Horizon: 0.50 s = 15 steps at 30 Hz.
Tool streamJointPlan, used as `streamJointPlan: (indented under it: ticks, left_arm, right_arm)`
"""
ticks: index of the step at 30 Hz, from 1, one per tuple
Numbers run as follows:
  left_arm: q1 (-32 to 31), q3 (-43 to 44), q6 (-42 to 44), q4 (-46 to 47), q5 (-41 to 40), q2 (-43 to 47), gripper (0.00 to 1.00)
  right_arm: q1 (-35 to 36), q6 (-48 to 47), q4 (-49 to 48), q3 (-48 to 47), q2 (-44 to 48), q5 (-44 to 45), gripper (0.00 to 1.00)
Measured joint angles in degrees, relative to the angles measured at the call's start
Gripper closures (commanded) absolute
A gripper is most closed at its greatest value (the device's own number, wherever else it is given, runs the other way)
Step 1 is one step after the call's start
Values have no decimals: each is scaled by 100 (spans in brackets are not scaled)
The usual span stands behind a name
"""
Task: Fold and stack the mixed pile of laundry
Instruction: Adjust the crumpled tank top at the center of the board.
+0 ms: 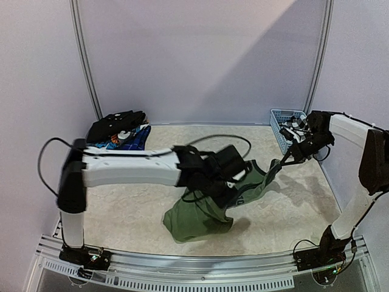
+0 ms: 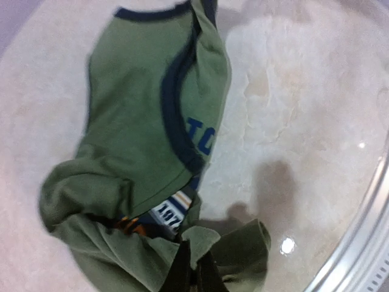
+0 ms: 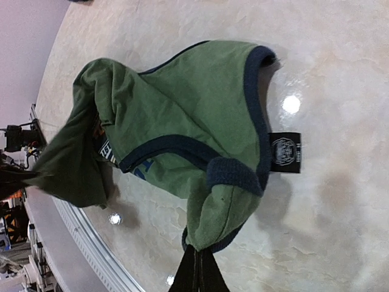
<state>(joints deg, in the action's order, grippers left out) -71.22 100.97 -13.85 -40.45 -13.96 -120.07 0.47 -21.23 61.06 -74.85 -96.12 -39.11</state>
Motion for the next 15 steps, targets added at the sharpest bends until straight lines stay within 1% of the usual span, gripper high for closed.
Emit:
streamJointPlan:
  ticks: [4, 8, 11, 15]
  left_arm:
    - [225, -610, 105, -197, -378, 1862, 100]
    - [892, -1331, 173, -442, -848, 3567, 100]
    - [1340, -1895, 181, -691, -1182, 4339, 100]
    - [1615, -2691, 184, -1099, -1399, 4929, 100]
  right_arm:
    - [-402, 11, 28, -258, 24, 26, 100]
    - [-560, -162, 131, -323, 232, 269, 100]
    - [-542, -389, 210, -136, 581, 566, 100]
    - [-579, -721, 380, 232, 1121, 1056, 100]
